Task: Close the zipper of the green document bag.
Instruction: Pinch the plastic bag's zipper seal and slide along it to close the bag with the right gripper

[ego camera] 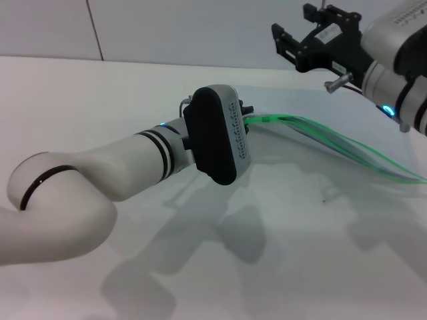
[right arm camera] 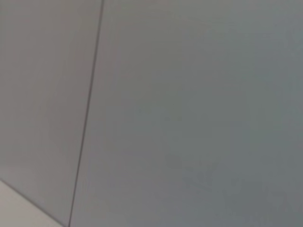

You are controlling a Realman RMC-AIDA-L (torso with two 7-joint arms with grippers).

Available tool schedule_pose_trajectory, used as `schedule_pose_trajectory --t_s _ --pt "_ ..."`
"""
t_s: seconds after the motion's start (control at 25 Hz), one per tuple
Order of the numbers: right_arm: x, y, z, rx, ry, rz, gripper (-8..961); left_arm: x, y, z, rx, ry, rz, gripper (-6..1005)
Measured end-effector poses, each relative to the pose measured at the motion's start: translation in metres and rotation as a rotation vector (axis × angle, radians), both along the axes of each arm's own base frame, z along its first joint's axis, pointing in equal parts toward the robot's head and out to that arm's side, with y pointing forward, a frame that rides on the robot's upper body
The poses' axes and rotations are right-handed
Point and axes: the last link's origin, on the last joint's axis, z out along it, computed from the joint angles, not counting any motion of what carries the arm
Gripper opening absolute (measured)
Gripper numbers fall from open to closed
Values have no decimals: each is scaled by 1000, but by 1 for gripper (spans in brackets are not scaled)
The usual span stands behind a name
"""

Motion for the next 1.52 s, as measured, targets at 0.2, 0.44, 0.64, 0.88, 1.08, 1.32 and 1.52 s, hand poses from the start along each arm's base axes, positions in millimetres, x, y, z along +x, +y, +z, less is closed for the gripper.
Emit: schedule_pose_trajectory --t_s 0.2,0.44,0.64,0.88,1.08,1.32,1.52 --pt "0 3 1 8 -18 2 606 0 0 0 0 -1 0 55" --pt "7 8 13 78 70 -39 606 5 1 2 11 -46 0 54" --pt "5 7 19 129 195 -56 606 6 1 3 15 -54 -1 55" --pt "4 7 25 133 368 -88 605 7 2 3 15 -55 -4 55" --pt "15 9 27 116 475 -146 605 7 2 2 14 -53 -4 54" --pt "23 9 26 52 564 -119 605 5 2 2 14 -51 -2 54" --pt "25 13 17 -51 553 -56 604 4 2 2 14 -49 1 54"
